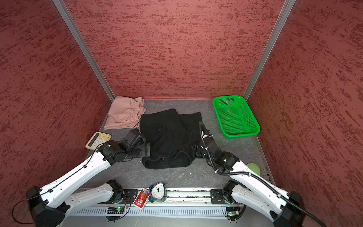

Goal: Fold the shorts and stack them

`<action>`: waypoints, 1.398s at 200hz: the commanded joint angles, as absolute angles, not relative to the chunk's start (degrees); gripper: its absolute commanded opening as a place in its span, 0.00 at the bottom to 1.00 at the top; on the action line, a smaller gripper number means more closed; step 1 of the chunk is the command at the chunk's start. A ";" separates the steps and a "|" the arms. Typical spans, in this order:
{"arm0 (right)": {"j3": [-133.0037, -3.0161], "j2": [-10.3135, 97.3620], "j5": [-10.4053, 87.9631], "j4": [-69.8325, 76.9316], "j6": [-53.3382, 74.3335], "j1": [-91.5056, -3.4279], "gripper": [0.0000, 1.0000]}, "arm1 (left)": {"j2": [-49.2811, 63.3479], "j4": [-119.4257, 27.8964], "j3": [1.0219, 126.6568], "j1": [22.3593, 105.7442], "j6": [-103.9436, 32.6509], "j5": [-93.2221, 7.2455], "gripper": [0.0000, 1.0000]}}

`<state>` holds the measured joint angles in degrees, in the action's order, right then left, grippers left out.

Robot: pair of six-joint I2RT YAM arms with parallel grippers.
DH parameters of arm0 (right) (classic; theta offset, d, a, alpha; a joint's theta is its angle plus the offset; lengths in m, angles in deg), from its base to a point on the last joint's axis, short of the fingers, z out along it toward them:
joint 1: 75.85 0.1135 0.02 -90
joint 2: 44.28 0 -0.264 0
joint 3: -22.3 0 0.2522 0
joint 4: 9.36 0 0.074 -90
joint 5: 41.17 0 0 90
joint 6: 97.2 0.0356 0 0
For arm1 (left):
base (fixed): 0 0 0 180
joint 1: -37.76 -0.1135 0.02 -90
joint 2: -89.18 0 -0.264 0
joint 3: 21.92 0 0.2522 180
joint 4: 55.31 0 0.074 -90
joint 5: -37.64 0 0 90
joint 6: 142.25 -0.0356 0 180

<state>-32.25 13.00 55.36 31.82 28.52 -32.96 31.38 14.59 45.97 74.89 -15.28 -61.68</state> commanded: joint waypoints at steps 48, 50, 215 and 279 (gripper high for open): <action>-43.58 30.82 53.35 33.39 10.95 -28.13 0.70 | 22.68 -1.46 41.69 61.89 -23.16 -53.93 0.99; -43.53 30.86 53.32 33.53 10.63 -27.95 0.69 | 22.48 -2.04 41.55 61.79 -23.12 -53.65 0.99; -39.31 24.17 63.59 40.52 18.59 -23.91 0.00 | 6.34 -15.08 37.62 58.83 -23.18 -48.00 0.99; -24.54 8.63 56.39 43.73 37.97 -21.38 0.45 | 3.31 -14.97 37.07 55.87 -23.72 -46.87 0.99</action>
<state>-25.24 12.30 59.12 39.69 29.64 -22.46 3.84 -14.41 36.83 56.46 -22.41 -47.87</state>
